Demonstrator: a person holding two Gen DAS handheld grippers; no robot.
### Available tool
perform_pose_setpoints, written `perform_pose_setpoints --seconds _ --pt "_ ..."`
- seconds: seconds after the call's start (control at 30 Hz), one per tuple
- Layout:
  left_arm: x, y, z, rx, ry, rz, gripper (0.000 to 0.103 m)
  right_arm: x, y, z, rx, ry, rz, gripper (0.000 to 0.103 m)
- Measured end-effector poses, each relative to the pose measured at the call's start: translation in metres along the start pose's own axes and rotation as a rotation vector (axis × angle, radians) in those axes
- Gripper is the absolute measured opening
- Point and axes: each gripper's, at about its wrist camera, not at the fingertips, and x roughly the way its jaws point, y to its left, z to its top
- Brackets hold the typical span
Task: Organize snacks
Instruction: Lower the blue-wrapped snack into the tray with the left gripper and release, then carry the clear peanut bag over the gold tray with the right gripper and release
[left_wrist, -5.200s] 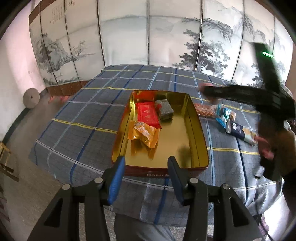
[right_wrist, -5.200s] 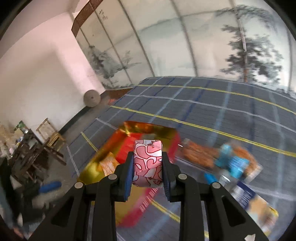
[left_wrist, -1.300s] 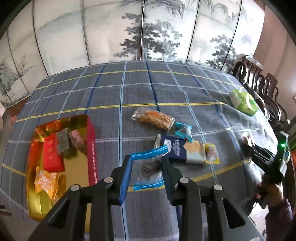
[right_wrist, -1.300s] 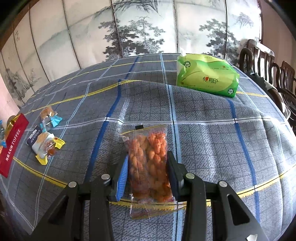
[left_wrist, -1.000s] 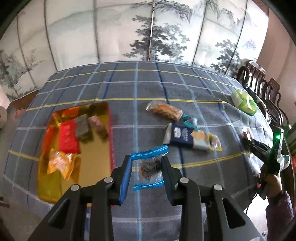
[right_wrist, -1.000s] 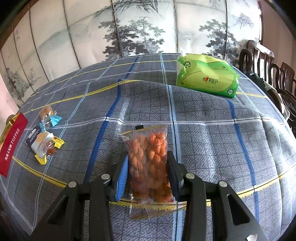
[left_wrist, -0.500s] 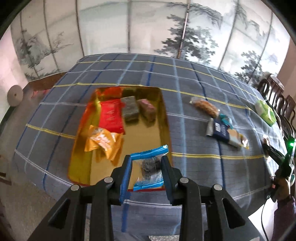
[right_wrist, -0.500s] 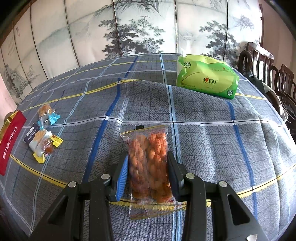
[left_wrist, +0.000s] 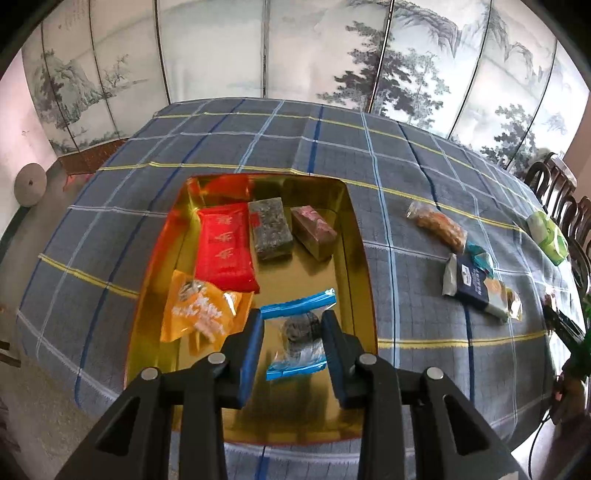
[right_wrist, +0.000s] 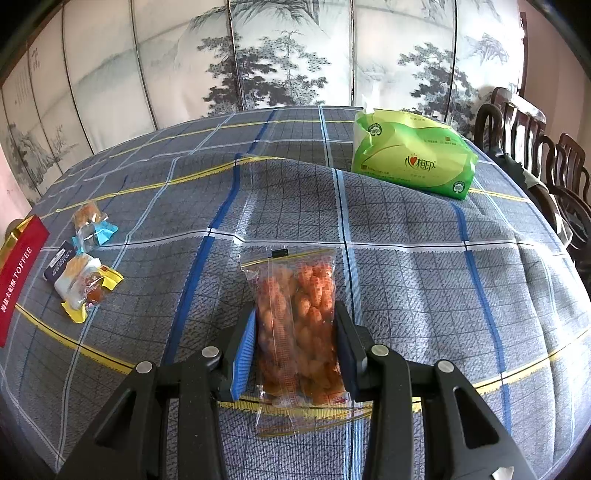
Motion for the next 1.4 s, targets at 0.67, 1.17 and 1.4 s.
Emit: perform_pose_setpoints --seconds 0.67,1.17,1.4 --pt "0.062 -0.010 0.025 0.056 0.045 0.039 0.032 0.000 0.006 0.000 -0.004 0.002 -0.006 0.037" --pt "0.033 0.007 0.031 -0.020 -0.009 0.028 0.034 -0.001 0.009 0.000 -0.009 0.004 -0.014 0.037" --pt "-0.002 0.021 0.007 -0.079 -0.054 -0.029 0.035 -0.001 0.010 0.001 -0.009 0.003 -0.014 0.037"
